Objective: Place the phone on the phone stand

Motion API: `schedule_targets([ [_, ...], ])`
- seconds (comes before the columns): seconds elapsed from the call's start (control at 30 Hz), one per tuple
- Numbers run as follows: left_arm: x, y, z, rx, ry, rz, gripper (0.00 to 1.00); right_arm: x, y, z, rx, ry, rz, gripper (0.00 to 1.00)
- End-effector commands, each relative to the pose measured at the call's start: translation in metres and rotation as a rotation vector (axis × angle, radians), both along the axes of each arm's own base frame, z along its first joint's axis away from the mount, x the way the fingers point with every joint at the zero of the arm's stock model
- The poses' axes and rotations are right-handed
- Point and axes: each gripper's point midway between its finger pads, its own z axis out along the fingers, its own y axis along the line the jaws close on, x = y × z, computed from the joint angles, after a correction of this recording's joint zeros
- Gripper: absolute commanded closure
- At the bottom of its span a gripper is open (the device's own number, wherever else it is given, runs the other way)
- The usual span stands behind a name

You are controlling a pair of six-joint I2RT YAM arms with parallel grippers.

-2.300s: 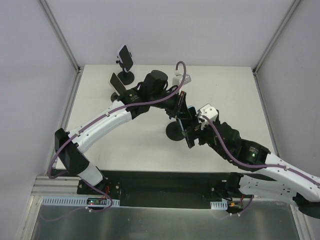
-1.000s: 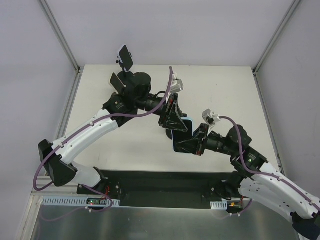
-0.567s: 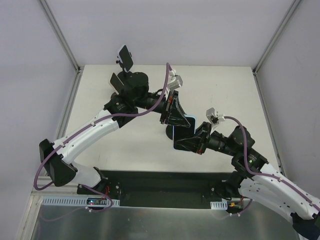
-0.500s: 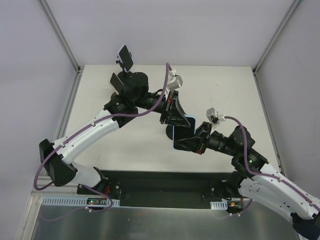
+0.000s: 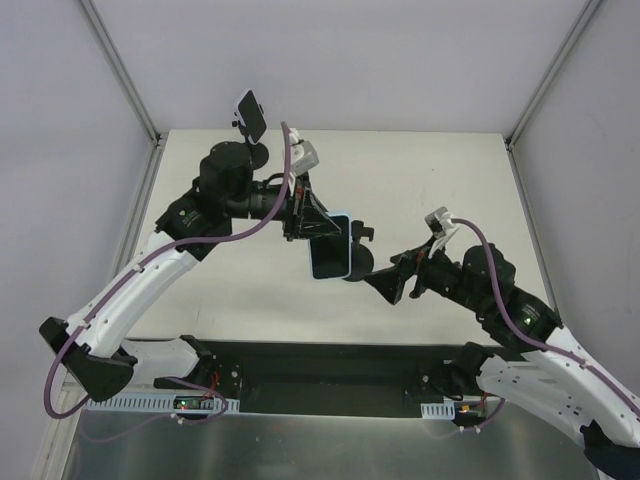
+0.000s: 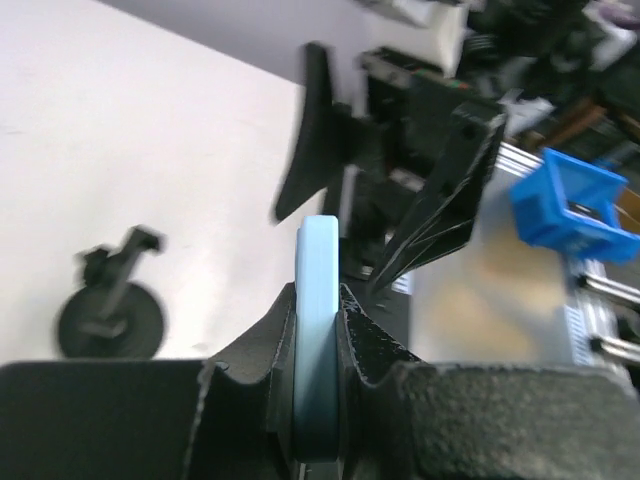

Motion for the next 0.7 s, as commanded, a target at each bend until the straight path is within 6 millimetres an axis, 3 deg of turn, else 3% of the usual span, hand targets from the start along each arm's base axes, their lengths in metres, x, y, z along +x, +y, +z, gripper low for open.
schedule_targets([
  [0.0, 0.030, 0.038, 0.028, 0.024, -0.173, 0.242, 1.00, 0.027, -0.055, -0.018, -0.212, 0.056, -0.308, 0.00],
  [0.03, 0.041, 0.047, 0.023, 0.065, -0.191, 0.326, 1.00, 0.031, -0.059, -0.017, -0.229, 0.062, -0.346, 0.00],
  [0.07, 0.041, 0.052, 0.027, 0.066, -0.210, 0.346, 1.00, 0.036, -0.063, -0.014, -0.232, 0.065, -0.383, 0.00],
  [0.2, 0.044, 0.059, 0.026, 0.083, -0.223, 0.388, 1.00, 0.052, -0.048, -0.016, -0.240, 0.082, -0.405, 0.03],
  [0.33, 0.041, 0.059, 0.024, 0.083, -0.237, 0.367, 1.00, 0.078, -0.039, -0.031, -0.357, 0.097, -0.469, 0.19],
  [0.5, 0.044, 0.062, 0.024, 0.075, -0.254, 0.394, 1.00, 0.097, -0.018, -0.032, -0.390, 0.094, -0.459, 0.41],
  [0.67, 0.048, 0.059, 0.016, 0.078, -0.233, 0.409, 1.00, 0.109, -0.001, -0.037, -0.471, 0.104, -0.415, 0.43],
])
